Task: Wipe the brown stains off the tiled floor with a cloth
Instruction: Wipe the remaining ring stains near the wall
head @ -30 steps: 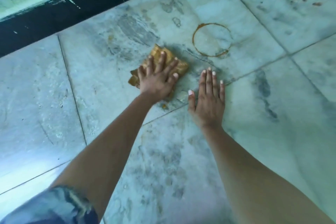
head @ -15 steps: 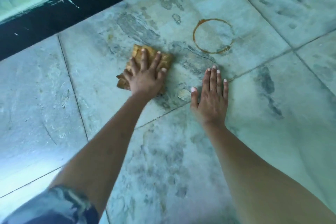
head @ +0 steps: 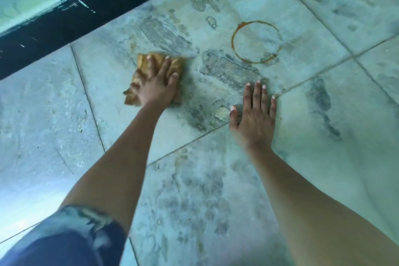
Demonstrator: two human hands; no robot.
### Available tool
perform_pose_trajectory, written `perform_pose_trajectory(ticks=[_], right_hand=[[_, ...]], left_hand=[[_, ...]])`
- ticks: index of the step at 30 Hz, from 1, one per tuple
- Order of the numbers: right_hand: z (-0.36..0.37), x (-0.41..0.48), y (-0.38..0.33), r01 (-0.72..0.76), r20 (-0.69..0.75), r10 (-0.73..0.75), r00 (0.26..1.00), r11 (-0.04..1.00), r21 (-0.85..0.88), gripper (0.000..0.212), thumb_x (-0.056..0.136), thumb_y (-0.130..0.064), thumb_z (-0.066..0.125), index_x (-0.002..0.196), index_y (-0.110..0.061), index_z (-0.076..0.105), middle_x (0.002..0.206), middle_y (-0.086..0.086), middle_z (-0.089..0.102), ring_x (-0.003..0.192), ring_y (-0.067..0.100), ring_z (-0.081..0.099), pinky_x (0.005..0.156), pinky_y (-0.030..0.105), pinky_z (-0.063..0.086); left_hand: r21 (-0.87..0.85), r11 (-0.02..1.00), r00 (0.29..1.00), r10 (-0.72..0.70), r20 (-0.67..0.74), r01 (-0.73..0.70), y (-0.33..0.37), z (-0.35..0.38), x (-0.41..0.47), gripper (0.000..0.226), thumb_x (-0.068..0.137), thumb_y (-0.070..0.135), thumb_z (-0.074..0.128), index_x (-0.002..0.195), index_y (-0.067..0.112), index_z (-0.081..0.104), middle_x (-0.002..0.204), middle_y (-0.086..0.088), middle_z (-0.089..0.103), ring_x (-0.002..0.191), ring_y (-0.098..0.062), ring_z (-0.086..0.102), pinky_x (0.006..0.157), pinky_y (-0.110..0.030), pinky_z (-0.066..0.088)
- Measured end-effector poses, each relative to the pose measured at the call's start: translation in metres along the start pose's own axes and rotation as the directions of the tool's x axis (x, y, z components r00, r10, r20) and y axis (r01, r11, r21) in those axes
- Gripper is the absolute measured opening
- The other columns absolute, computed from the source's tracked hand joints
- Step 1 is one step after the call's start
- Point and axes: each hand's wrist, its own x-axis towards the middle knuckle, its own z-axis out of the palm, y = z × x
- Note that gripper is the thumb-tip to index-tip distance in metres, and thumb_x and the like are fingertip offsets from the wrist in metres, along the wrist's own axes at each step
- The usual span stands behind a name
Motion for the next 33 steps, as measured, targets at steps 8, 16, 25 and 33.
perform_pose_trajectory(ticks=[8,16,25,33], right_hand=[[-0.003,-0.001,-0.002,-0.009,0.008,0.009,1.0,1.0,-0.008,0.071,0.087,-0.045,0.02,0.148,-0.008,0.025,0.156,0.015,0.019,0.144,0.029,0.017,0.115,0.043,0.001],[0.0,0.0,-0.001,-0.005,-0.005,0.005,1.0,1.0,0.009,0.068,0.09,-0.044,0.022,0.147,-0.007,0.026,0.155,0.016,0.02,0.144,0.03,0.018,0.116,0.047,0.006],[-0.002,0.0,-0.002,-0.021,-0.012,0.021,1.0,1.0,0.007,0.068,0.088,-0.043,0.029,0.146,-0.007,0.03,0.154,0.015,0.024,0.142,0.029,0.023,0.115,0.043,0.004],[-0.002,0.0,-0.001,-0.013,-0.021,0.013,1.0,0.999,0.03,0.068,0.089,-0.044,0.024,0.146,-0.007,0.028,0.154,0.015,0.023,0.143,0.029,0.021,0.115,0.043,0.004]], left_hand=[[0.183,0.853,0.873,0.479,0.092,-0.488,-0.036,0.03,-0.113,0.055,0.087,0.069,0.011,0.139,0.059,-0.004,0.156,0.013,-0.01,0.145,-0.034,-0.003,0.114,-0.057,0.008],[0.027,1.0,0.998,0.007,-0.058,-0.005,-0.013,-0.004,0.013,0.05,0.095,0.056,0.027,0.144,0.052,0.017,0.16,0.008,-0.001,0.144,-0.037,0.002,0.112,-0.059,0.006],[0.157,0.801,0.815,0.575,0.069,-0.578,0.012,0.032,-0.072,0.052,0.092,0.06,0.014,0.144,0.05,0.014,0.157,0.018,0.01,0.144,-0.037,0.009,0.109,-0.062,0.016],[0.05,0.988,0.984,0.152,-0.088,-0.148,-0.005,-0.004,0.025,0.047,0.096,0.052,0.03,0.143,0.047,0.025,0.158,0.013,0.011,0.144,-0.036,0.008,0.109,-0.061,0.011]])
